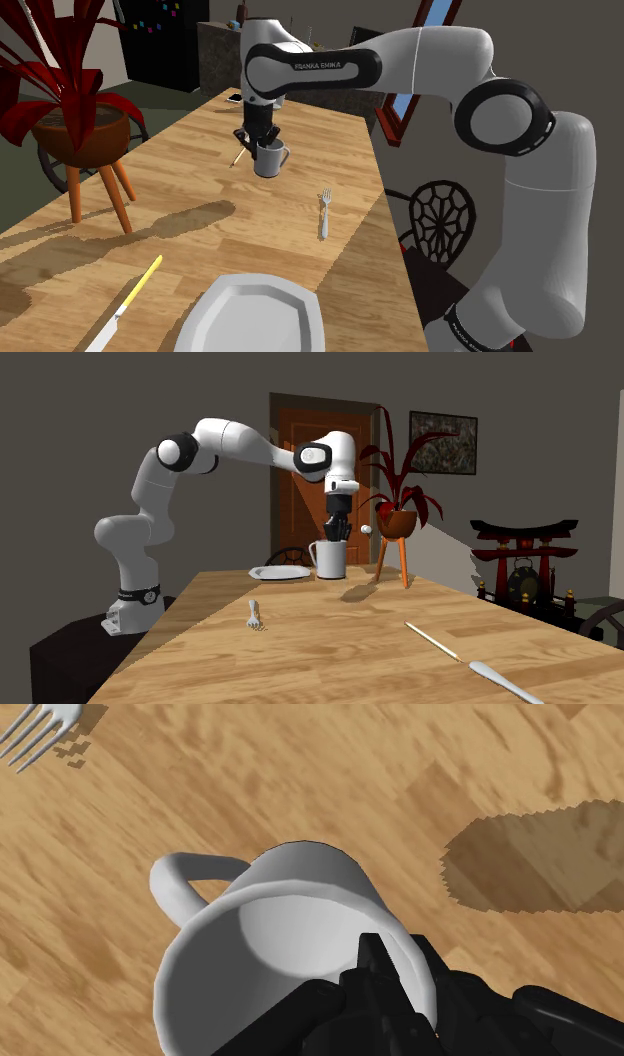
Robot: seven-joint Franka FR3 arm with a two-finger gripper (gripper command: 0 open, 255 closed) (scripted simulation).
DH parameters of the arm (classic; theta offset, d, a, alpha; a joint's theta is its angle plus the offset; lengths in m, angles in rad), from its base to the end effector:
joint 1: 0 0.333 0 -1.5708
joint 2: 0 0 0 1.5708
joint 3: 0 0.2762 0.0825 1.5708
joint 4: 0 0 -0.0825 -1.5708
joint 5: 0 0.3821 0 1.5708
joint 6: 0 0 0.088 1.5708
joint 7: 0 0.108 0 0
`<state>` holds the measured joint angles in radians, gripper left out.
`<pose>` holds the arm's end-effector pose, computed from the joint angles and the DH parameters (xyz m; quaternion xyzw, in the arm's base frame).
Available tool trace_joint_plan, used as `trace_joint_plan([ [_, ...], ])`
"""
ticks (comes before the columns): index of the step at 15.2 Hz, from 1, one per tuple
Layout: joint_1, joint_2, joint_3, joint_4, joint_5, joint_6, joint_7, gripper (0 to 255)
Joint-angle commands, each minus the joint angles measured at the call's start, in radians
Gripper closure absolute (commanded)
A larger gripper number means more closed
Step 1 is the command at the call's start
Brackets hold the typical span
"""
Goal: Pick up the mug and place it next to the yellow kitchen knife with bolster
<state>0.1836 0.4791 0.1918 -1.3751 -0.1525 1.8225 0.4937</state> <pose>0.6394 0.2162 0.4063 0.9983 -0.0493 0.0020 0.0316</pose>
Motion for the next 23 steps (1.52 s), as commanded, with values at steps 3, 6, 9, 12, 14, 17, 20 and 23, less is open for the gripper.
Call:
trace_joint_plan([
  [3, 0.003, -0.008, 0.002, 0.043, 0.003, -0.051, -0.003, 255],
  [6, 0.005, -0.008, 0.002, 0.083, 0.003, -0.091, -0.006, 255],
  [9, 0.008, -0.005, 0.003, 0.128, 0.004, -0.133, -0.009, 255],
  [12, 0.012, 0.001, 0.003, 0.179, 0.003, -0.177, -0.012, 255],
  [14, 0.015, 0.006, 0.003, 0.211, 0.003, -0.203, -0.014, 255],
  [17, 0.04, -0.075, 0.021, 0.087, 0.011, -0.164, 0.039, 255],
  [20, 0.067, -0.141, 0.04, -0.011, 0.019, -0.136, 0.094, 255],
  [23, 0.098, -0.196, 0.061, -0.089, 0.026, -0.116, 0.149, 255],
])
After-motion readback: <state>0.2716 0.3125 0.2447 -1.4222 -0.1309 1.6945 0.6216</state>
